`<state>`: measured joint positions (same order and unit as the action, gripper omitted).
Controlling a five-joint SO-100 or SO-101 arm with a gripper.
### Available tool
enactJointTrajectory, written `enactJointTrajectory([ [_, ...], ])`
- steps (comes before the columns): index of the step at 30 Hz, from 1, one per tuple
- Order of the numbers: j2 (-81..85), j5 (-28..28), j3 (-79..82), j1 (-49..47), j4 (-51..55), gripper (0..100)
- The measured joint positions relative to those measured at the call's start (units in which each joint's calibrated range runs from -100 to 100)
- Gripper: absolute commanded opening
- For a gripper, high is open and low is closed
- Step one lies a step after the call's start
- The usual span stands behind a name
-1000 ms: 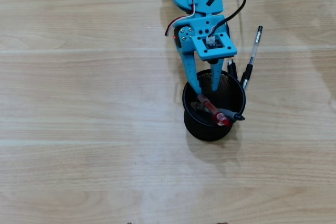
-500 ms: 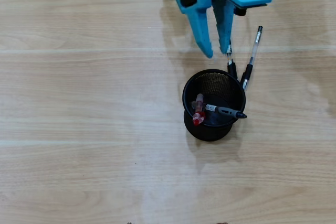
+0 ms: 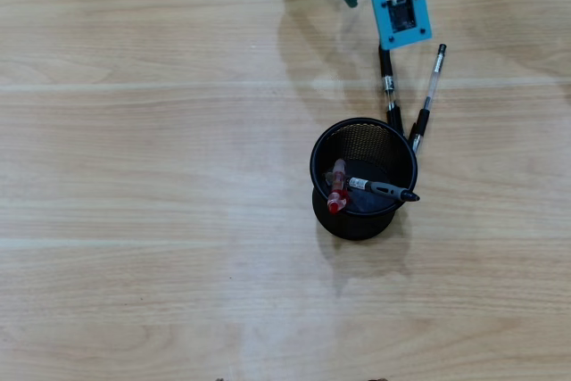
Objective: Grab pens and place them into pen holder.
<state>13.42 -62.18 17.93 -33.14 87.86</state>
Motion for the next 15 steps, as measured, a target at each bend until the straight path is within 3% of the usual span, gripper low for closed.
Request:
enactJointTrajectory([
  [6,-12.2,-1.2,6.3,-3.2,-19.2,15],
  [15,-14.3,-1.2,13.3,-3.1,-29.4,16],
])
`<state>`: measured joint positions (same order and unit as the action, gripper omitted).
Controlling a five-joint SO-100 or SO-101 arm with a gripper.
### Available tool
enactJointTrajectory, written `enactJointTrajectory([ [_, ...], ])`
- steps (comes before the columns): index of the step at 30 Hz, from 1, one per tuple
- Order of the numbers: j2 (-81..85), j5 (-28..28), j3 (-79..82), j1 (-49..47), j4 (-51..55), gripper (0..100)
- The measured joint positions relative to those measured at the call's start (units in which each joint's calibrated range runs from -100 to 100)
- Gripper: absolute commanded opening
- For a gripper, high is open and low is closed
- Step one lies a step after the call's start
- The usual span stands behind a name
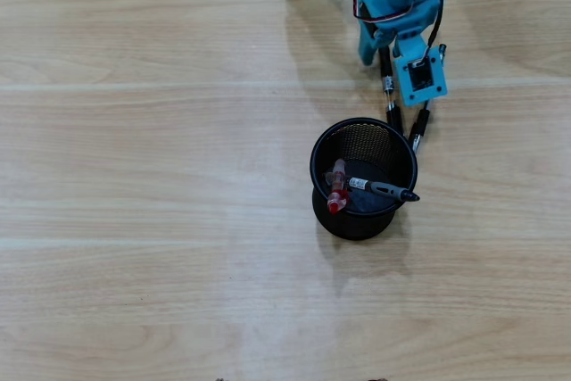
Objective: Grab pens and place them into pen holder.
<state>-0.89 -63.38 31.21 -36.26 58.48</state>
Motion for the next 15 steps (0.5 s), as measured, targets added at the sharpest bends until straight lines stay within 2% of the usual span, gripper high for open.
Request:
enactJointTrajectory([
  [2,0.0,-0.2,1.3,0.0,-1.8,12],
  [4,0.4,-0.5,4.1,0.2,-4.4,0],
  [6,1.0,-1.7,5.8,0.5,-5.6,3],
  [8,1.2,-3.2,7.5,0.9,-6.0,2],
  [15,4.9,-3.5,9.7,2.2,-5.7,2],
])
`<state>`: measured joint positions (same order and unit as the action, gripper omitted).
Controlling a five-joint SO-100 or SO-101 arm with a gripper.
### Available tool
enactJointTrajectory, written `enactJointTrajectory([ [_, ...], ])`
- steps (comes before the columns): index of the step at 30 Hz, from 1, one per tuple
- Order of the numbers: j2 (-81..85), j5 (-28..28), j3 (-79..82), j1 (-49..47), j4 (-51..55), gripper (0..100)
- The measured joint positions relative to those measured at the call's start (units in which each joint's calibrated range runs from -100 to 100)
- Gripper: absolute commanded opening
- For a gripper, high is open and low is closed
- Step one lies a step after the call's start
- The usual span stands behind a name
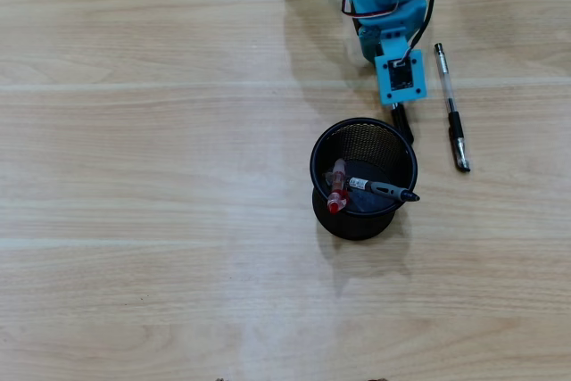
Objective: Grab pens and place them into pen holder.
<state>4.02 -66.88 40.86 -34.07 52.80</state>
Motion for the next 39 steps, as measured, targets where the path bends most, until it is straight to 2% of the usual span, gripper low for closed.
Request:
enactJointTrajectory([
  [6,6.9,0.0,-2.6,0.7,3.5,2],
  [9,11.8,0.0,-10.9,0.6,8.4,2],
  [13,12.9,3.6,-20.6,2.0,9.2,2],
  [17,12.7,10.1,-24.6,6.9,-2.8,2],
  [18,12.4,11.6,-24.6,8.1,-7.4,2],
  [19,12.2,13.4,-23.2,10.4,-17.1,2],
  [21,11.8,13.9,-21.3,12.5,-26.2,2],
  [22,11.8,14.1,-15.3,14.8,-37.1,2],
  [26,11.0,14.0,-5.9,18.4,-52.6,2],
  [36,3.5,13.4,-4.5,18.6,-56.8,2],
  [39,2.2,13.4,-3.7,18.2,-56.8,6],
])
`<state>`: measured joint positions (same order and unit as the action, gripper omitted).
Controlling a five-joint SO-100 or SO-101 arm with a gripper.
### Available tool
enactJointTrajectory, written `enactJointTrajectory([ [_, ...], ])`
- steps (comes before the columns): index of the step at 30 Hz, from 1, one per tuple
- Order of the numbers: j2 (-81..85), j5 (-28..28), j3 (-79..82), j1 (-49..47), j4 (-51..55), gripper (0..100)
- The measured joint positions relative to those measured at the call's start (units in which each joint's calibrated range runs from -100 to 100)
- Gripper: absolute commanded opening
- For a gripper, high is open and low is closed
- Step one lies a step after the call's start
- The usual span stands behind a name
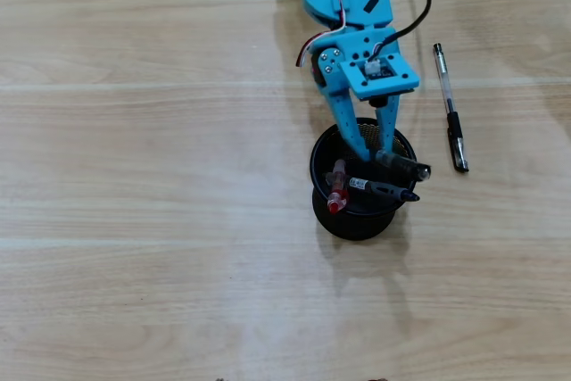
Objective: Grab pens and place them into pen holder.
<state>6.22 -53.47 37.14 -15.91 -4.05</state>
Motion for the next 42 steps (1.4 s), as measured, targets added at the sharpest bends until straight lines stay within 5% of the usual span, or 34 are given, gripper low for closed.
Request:
enactJointTrajectory([
  [12,0.0,-0.1,2.2,-0.4,-0.2,11],
  [17,2.0,5.3,0.2,-1.3,1.7,11],
  [24,2.9,10.0,-24.1,-12.4,41.7,11],
  [28,-6.1,4.2,-43.7,-17.9,71.7,12],
  [31,-14.4,-2.4,-51.4,-22.0,84.8,12],
  [36,-26.4,-10.5,-55.7,-27.4,84.7,16],
  [42,-33.9,-12.3,-55.8,-27.9,81.0,16],
])
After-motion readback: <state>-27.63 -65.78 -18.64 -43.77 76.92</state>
